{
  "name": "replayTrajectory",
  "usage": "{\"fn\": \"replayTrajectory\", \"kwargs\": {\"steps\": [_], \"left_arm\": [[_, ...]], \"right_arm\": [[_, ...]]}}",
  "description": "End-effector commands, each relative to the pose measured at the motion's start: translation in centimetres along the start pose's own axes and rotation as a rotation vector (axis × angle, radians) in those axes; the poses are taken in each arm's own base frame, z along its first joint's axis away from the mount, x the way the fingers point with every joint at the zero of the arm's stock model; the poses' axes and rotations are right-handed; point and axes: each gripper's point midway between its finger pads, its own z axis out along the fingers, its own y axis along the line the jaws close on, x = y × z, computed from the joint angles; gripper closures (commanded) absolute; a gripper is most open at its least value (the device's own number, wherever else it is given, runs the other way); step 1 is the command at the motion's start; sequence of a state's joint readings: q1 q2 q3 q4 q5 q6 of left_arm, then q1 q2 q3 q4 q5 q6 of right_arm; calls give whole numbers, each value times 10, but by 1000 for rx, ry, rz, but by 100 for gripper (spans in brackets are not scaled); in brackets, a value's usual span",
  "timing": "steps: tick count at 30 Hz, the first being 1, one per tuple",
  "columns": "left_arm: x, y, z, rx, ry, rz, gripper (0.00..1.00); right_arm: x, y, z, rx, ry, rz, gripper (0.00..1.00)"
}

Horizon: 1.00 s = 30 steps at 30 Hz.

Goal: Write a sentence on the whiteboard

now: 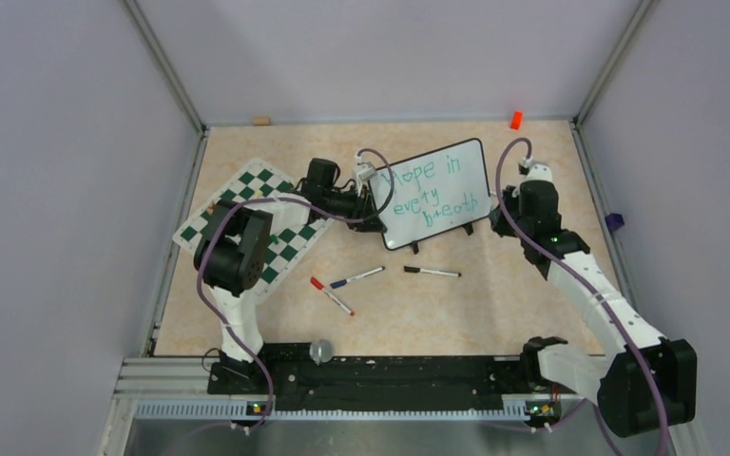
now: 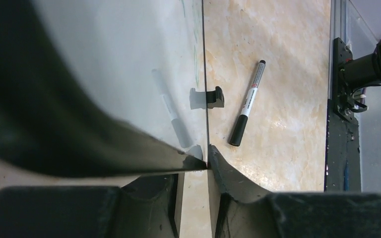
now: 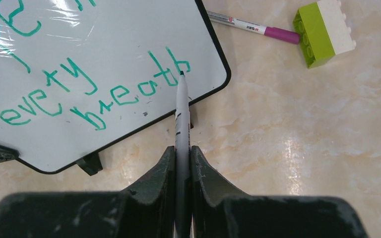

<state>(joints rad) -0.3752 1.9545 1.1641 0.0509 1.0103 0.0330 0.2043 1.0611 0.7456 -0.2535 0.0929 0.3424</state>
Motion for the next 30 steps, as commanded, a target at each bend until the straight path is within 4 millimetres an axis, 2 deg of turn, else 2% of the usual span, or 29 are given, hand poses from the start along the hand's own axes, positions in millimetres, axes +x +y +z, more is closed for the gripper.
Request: {"fn": "replayTrajectory", "kwargs": {"steps": [1,5,8,14,20,30], "left_arm": [[4,-12,1,15,20,10,77],[5,-11,2,16,22,4,93],[4,-11,2,18,23,5,100],[5,-12,2,20,24,4,100],[5,-12,2,22,23,5,100],[5,-12,3,24,24,7,100]], "right_arm": [[0,2,12,-11,14,8,100],[4,3,29,-3,46,15,100],[5,5,40,-18,72,21,100],[8,4,55,-45,111,46,100],[4,10,60,-89,110,64,100],[4,6,63,-68,103,64,100]]}}
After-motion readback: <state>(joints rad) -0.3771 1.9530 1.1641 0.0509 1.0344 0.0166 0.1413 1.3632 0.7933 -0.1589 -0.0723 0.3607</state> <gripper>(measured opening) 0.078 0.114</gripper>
